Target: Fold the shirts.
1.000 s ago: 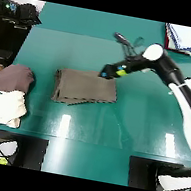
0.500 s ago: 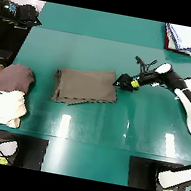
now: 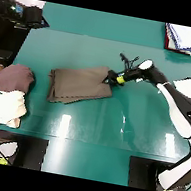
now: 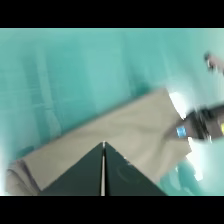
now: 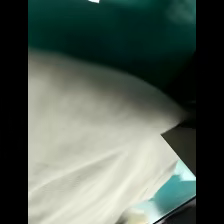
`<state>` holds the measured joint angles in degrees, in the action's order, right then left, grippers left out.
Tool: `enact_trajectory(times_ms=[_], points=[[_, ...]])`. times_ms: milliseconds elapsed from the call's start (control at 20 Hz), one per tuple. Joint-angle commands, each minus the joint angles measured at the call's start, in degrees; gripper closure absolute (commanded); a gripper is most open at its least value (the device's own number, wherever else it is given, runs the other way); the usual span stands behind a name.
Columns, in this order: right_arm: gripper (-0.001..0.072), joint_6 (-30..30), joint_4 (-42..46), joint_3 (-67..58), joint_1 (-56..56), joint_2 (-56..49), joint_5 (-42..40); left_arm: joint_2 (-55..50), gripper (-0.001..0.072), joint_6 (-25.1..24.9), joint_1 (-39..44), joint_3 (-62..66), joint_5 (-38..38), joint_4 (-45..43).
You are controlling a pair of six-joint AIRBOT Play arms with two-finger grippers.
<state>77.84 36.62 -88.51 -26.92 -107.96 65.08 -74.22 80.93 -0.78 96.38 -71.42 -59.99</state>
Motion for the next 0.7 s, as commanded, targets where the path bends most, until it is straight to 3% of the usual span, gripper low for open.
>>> enact_trajectory(times_ms=[0,300,650], points=[[0.0692,0.4,3.3,-2.6,5.4,4.1,-2.0,0.0,0.0681,-0.4,5.8,0.0,0.5,0.3],[0.0692,4.0,17.2,-2.6,28.2,18.2,2.0,0.0,0.0681,-1.1,14.9,0.0,2.8,0.4],[0.0692,4.2,18.9,-2.6,52.0,25.9,2.3,0.0,0.0681,-0.8,19.3,0.0,6.3,0.5]])
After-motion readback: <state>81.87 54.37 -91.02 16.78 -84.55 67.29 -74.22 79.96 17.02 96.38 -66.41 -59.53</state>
